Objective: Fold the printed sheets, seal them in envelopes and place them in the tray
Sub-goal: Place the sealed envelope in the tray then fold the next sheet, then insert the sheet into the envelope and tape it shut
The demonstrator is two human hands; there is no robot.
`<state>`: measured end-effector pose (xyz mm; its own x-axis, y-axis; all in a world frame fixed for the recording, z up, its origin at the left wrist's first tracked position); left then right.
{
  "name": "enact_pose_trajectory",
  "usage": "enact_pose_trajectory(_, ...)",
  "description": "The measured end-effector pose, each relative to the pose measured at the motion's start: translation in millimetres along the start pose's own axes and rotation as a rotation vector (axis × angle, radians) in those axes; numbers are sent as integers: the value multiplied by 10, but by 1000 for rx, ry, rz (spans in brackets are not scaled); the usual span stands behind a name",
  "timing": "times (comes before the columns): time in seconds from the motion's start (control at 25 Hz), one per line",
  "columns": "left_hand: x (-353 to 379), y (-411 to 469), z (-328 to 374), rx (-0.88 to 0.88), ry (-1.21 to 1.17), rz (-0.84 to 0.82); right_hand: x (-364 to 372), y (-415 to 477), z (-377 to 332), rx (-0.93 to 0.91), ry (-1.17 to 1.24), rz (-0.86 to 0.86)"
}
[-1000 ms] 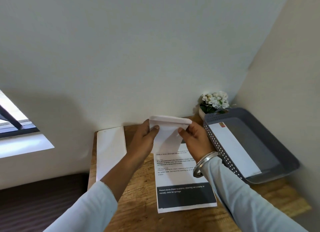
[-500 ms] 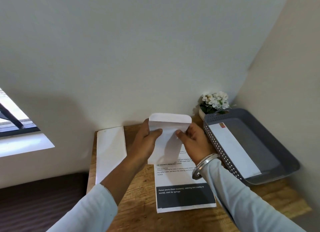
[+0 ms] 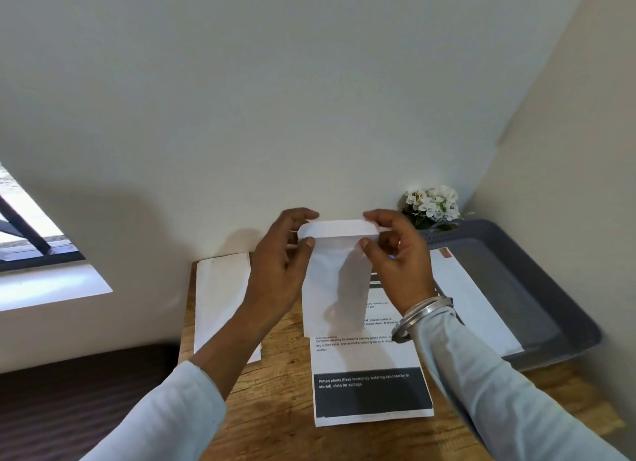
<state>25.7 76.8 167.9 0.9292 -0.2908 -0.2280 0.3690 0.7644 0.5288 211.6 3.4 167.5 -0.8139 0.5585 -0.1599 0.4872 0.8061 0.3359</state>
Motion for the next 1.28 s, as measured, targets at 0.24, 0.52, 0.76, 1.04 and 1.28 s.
enact_pose_trajectory(0.24,-46,9,-69,-1,121,-11,25,30,186,96,-27,-68)
enact_pose_trajectory(0.52,-99,29,-230,-188,53,93,77,-53,563,353,-29,-262)
enact_pose_trajectory(0.76,-49,-162,-663,-359,-35,111,13,-36,925,339,-129,-194)
enact_pose_trajectory(1.04,254,-756,-1196,-462,295,-121,-118,-303,1468,456,-510,-226)
enact_pose_trajectory(1.28,386,-1033,-1347,-450,532,-347,-161,-476,1620,417,-771,-406)
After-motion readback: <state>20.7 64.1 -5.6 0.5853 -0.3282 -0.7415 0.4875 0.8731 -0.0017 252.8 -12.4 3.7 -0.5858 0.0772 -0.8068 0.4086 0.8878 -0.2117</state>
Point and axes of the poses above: each hand's wrist, its own y-axis towards the middle knuckle, its own x-axis out of the palm, z = x × y, the point moved 3 cm from there along y, towards the middle knuckle, and after that the axes turned 6 degrees about x, right-handed, at the moved point
